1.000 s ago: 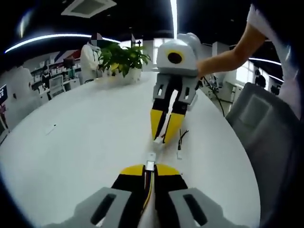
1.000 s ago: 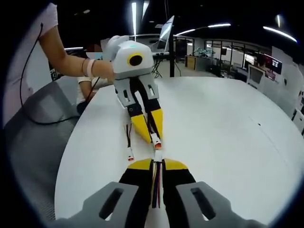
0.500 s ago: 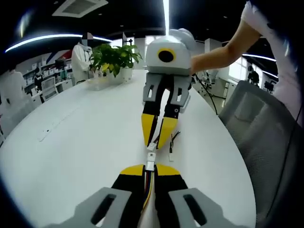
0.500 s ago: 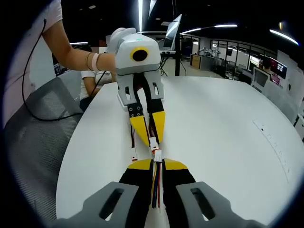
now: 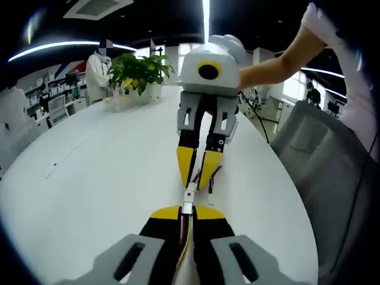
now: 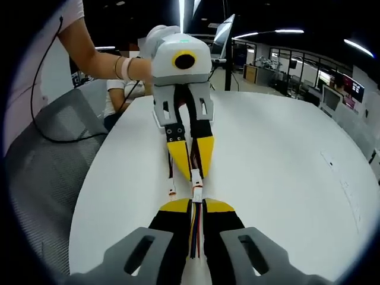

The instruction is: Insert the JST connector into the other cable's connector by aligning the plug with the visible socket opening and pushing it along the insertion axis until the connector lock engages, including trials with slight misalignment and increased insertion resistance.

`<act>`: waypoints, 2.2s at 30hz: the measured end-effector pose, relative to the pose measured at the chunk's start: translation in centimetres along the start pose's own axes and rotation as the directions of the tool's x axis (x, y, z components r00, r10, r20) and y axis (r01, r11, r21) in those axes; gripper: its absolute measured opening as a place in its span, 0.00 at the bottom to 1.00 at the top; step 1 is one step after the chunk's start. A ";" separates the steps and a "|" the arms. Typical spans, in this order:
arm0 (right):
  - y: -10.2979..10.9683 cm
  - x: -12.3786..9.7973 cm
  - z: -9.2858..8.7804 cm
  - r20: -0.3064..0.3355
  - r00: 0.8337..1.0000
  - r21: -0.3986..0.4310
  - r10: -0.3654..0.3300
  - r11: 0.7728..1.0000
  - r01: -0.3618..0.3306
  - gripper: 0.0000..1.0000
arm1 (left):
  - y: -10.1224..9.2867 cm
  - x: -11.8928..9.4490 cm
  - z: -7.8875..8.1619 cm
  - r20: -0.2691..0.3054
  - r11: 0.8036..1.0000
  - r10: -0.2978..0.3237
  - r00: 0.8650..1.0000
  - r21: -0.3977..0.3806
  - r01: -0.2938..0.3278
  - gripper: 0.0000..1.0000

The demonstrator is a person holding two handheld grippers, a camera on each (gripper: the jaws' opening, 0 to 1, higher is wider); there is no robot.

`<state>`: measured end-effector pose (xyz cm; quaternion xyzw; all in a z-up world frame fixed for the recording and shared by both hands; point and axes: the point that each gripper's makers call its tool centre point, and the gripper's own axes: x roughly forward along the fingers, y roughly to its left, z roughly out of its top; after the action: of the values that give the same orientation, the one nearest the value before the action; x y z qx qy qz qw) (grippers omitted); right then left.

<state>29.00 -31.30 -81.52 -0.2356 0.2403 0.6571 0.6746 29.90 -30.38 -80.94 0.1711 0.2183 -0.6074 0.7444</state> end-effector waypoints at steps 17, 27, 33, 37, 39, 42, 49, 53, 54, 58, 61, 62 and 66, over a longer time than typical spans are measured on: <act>0.7 -0.1 -0.2 -0.083 0.995 -0.109 0.050 0.992 -0.059 0.03 | -1.8 -0.2 0.5 -0.033 0.995 -0.061 0.998 0.077 0.063 0.00; 0.9 0.0 -0.6 -0.131 0.989 -0.122 0.066 0.989 -0.082 0.03 | -1.8 0.0 0.4 -0.049 0.988 -0.081 0.996 0.125 0.086 0.00; 1.0 0.1 -0.8 -0.160 0.985 -0.120 0.070 0.989 -0.089 0.03 | -1.8 0.1 0.9 -0.033 0.986 -0.088 0.996 0.141 0.092 0.00; 0.9 0.1 -1.0 -0.171 0.982 -0.115 0.075 0.989 -0.095 0.03 | -1.8 0.2 1.1 -0.030 0.984 -0.094 0.995 0.147 0.098 0.00; 1.0 0.1 -0.9 -0.175 0.981 -0.112 0.079 0.989 -0.100 0.03 | -1.9 0.4 1.2 -0.028 0.983 -0.099 0.995 0.150 0.102 0.00; 1.2 0.2 -0.8 -0.183 0.980 -0.112 0.080 0.988 -0.102 0.03 | -1.9 0.6 1.0 -0.043 0.980 -0.100 0.994 0.167 0.106 0.00; 0.9 0.0 -0.8 -0.178 0.982 -0.110 0.067 0.990 -0.088 0.03 | -1.8 0.7 1.3 -0.034 0.979 -0.091 0.995 0.178 0.096 0.00; 0.7 0.0 -0.8 -0.165 0.985 -0.112 0.058 0.991 -0.077 0.03 | -1.6 0.7 1.4 -0.028 0.976 -0.079 0.996 0.201 0.083 0.00; 0.6 0.0 -0.7 -0.161 0.985 -0.113 0.052 0.991 -0.071 0.03 | -1.5 0.7 1.4 -0.025 0.976 -0.072 0.997 0.206 0.076 0.00; 0.2 0.0 -0.5 -0.144 0.989 -0.105 0.039 0.993 -0.055 0.03 | -1.0 0.6 1.4 -0.016 0.978 -0.055 0.998 0.199 0.057 0.00; -0.2 0.1 -0.3 -0.142 0.990 -0.110 0.028 0.993 -0.044 0.03 | -0.7 0.4 1.3 -0.012 0.980 -0.039 0.999 0.195 0.040 0.00; -0.2 0.2 -0.3 -0.142 0.990 -0.109 0.023 0.993 -0.039 0.03 | -0.5 0.4 1.3 -0.012 0.982 -0.032 0.999 0.188 0.033 0.00; -0.6 0.4 0.0 -0.138 0.990 -0.123 0.006 0.992 -0.024 0.03 | -0.3 0.1 1.2 -0.009 0.980 -0.015 1.000 0.197 0.016 0.00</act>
<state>29.61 -31.05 -81.80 -0.3201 0.2467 0.6580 0.6354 29.75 -31.15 -80.00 0.2443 0.1613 -0.6312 0.7182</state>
